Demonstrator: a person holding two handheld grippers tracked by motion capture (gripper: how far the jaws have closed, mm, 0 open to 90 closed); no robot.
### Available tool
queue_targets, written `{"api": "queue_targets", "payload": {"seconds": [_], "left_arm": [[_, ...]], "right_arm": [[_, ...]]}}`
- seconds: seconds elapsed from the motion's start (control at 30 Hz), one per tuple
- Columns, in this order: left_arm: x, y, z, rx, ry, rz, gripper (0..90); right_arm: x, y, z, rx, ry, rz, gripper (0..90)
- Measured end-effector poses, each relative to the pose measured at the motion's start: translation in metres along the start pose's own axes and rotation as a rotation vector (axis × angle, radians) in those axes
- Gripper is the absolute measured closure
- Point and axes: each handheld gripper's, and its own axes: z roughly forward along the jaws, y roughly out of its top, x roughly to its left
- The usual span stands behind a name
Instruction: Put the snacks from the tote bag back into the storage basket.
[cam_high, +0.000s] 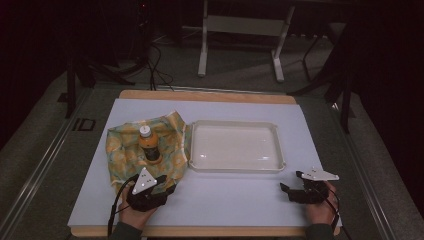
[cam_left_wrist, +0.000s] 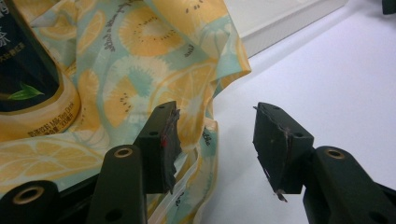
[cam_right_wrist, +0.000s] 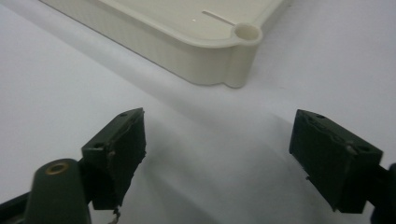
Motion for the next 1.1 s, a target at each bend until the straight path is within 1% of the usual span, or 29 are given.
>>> {"api": "queue_targets", "payload": {"seconds": [0.07, 0.17, 0.23, 0.3, 0.4, 0.5, 0.57, 0.67, 0.83, 0.87, 1.1], "left_arm": [[0.001, 0.000, -0.001, -0.006, -0.005, -0.005, 50.1], [0.001, 0.001, -0.002, -0.003, -0.003, -0.001, 49.9], [0.001, 0.001, -0.002, -0.002, -0.001, 0.002, 50.2], [0.002, 0.002, -0.005, -0.004, -0.013, 0.000, 52.0], [0.003, 0.003, -0.007, -0.008, -0.013, 0.005, 52.2], [0.004, 0.005, -0.012, -0.016, -0.006, 0.003, 52.0], [0.006, 0.007, -0.017, -0.025, -0.005, 0.001, 51.6], [0.008, 0.008, -0.020, -0.028, -0.006, -0.002, 51.7], [0.010, 0.009, -0.025, -0.024, -0.003, 0.013, 51.6], [0.012, 0.010, -0.027, -0.023, 0.004, 0.014, 51.6], [0.016, 0.011, -0.034, -0.038, 0.008, 0.003, 51.3]], "right_arm": [[0.000, 0.000, -0.001, -0.010, 0.000, -0.004, 15.9], [0.000, -0.001, -0.002, -0.022, 0.002, -0.005, 14.6], [0.000, -0.001, -0.002, -0.020, 0.006, -0.001, 14.6], [-0.001, -0.001, -0.001, -0.013, 0.018, 0.004, 14.8], [0.000, 0.000, -0.001, -0.012, 0.020, -0.009, 14.8], [0.001, 0.000, -0.001, -0.006, 0.014, -0.015, 14.9], [0.001, 0.000, 0.000, -0.004, 0.013, -0.015, 15.0], [0.001, 0.000, 0.000, -0.004, 0.014, -0.016, 15.1], [0.002, 0.000, 0.000, -0.005, 0.012, -0.024, 15.1], [0.002, 0.000, 0.000, -0.005, 0.012, -0.024, 15.1], [0.001, -0.001, -0.001, -0.015, 0.027, -0.023, 15.1]]}}
